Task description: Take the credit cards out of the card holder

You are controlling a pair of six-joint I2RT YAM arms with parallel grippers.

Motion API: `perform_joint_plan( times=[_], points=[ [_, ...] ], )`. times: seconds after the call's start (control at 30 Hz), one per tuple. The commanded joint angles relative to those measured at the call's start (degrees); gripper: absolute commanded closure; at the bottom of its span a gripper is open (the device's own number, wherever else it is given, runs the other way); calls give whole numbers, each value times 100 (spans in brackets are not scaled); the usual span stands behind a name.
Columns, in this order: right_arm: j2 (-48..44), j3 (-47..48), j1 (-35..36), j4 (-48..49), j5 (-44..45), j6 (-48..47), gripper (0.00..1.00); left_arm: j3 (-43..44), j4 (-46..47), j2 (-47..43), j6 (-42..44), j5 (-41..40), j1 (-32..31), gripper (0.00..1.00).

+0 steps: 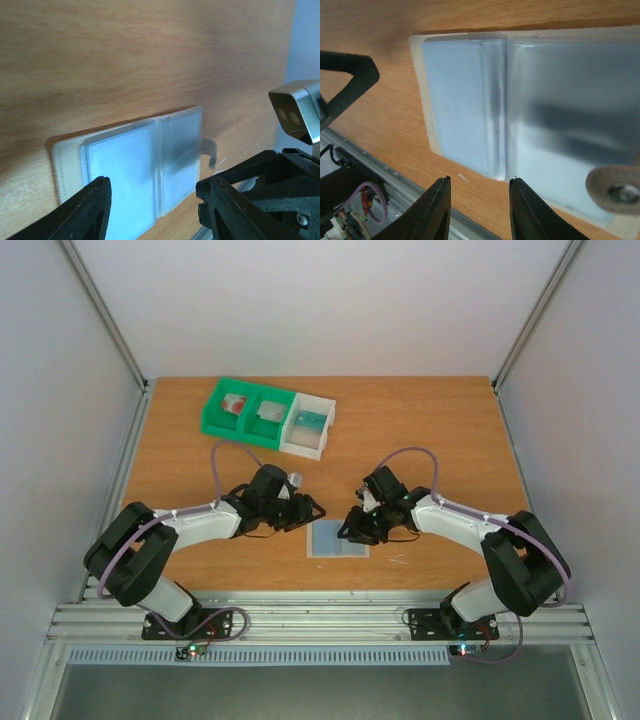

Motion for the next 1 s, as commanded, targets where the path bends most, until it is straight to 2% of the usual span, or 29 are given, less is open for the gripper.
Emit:
perform_joint_plan(
  times=[0.0,0.23,0.47,0.97],
  points=[
    [360,-6,50,385,194,43,66,-272,798,173,-385,63,-41,46],
    [931,-53,54,822,85,59,68,-408,1130,331,-754,299,-41,46],
    [1135,-218,53,1166,26,51,74,-513,1276,518,-843,153,-73,46],
    [1382,-291,54,1156,251,29,83,-625,1408,669,-1011,70,-87,47]
  ],
)
